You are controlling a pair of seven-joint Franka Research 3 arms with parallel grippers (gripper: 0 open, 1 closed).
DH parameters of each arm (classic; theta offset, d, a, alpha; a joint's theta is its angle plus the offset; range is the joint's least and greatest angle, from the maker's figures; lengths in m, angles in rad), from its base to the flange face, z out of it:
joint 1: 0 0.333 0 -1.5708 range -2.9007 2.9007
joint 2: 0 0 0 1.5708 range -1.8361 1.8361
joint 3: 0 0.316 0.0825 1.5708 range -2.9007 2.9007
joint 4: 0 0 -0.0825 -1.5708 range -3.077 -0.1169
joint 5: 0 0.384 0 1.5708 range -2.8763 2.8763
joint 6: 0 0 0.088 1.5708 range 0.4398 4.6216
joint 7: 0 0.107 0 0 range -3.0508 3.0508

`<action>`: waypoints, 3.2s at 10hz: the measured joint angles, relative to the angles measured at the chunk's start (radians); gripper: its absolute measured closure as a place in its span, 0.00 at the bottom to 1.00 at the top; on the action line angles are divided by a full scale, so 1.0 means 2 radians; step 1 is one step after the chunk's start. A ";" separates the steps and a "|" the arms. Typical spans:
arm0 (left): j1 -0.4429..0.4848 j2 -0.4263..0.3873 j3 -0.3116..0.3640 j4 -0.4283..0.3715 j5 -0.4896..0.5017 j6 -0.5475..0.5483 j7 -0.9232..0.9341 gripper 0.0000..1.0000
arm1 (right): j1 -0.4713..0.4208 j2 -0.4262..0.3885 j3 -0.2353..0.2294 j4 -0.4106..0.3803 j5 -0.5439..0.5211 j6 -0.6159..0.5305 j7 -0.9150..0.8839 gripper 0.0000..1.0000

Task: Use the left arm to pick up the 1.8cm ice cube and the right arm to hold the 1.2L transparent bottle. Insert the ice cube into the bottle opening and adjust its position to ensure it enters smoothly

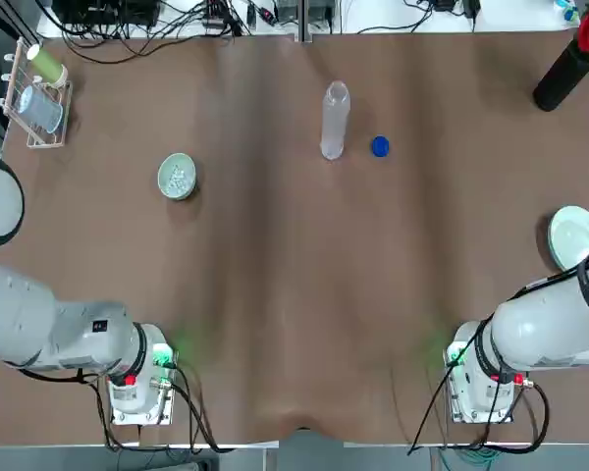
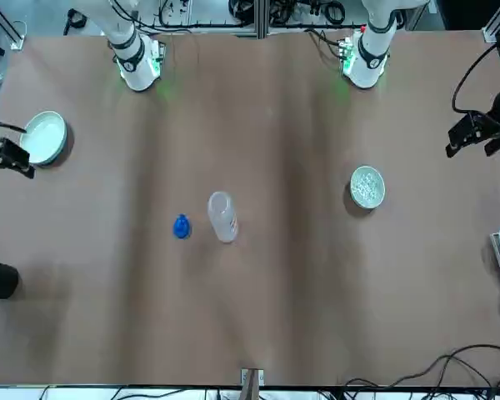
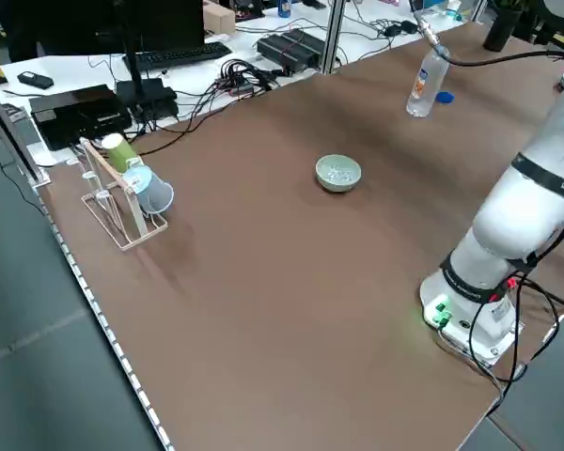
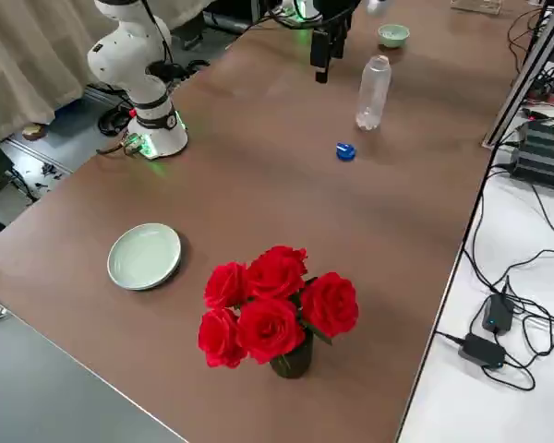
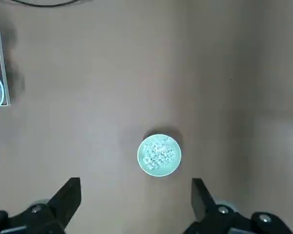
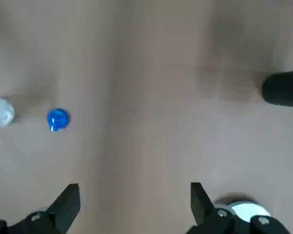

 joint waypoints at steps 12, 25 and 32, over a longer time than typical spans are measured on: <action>-0.003 -0.039 -0.034 -0.294 0.000 0.205 -0.001 0.00 | -0.004 0.072 -0.001 -0.220 0.483 0.139 -0.701 0.00; -0.003 0.074 -0.044 -0.459 0.000 0.474 -0.001 0.01 | 0.109 0.293 0.005 -0.231 0.817 0.082 -1.162 0.00; -0.003 0.120 -0.045 -0.463 0.000 0.513 -0.001 0.02 | 0.128 0.320 0.005 -0.219 0.849 0.082 -1.185 0.00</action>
